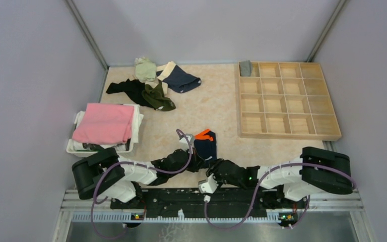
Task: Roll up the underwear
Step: Roll the underwear to the center of the board.
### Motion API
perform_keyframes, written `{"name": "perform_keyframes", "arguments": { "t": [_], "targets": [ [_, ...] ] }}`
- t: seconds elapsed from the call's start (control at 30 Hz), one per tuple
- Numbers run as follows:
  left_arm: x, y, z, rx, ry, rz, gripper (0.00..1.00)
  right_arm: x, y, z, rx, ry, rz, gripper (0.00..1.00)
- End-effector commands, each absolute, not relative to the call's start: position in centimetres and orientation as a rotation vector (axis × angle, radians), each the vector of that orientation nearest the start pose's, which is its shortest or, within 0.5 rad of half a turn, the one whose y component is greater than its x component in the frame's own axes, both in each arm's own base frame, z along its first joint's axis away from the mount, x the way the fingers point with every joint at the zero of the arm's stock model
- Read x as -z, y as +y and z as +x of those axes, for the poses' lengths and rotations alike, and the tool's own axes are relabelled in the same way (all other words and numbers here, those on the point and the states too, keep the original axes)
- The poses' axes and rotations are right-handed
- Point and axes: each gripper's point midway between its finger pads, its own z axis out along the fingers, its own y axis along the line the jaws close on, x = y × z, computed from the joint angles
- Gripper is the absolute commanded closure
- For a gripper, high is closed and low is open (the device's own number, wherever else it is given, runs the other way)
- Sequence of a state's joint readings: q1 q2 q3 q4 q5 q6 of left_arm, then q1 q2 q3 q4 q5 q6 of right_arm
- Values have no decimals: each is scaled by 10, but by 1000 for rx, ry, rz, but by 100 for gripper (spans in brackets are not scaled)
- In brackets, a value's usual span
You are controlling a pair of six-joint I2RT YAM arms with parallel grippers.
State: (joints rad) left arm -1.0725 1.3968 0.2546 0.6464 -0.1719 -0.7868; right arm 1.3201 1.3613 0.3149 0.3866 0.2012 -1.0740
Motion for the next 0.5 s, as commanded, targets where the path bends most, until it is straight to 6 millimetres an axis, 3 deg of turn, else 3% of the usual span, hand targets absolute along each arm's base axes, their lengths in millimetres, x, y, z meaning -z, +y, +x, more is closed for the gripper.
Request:
{"name": "perform_keyframes", "arguments": {
  "t": [0.0, 0.07, 0.2, 0.37, 0.47],
  "targets": [
    [40, -241, 135, 643, 2456, 312, 100, -10, 278, 148, 134, 986, -2088, 65],
    [39, -241, 135, 647, 2453, 312, 100, -10, 278, 150, 136, 1022, -2081, 73],
    [36, -241, 136, 656, 2440, 311, 100, -10, 280, 152, 128, 1081, -2060, 98],
    [27, -238, 138, 667, 2413, 290, 100, -14, 285, 153, 83, 1177, -2005, 100],
    [10, -236, 143, 687, 2360, 260, 100, -17, 290, 147, 16, 1264, -1983, 100]
  ]
}}
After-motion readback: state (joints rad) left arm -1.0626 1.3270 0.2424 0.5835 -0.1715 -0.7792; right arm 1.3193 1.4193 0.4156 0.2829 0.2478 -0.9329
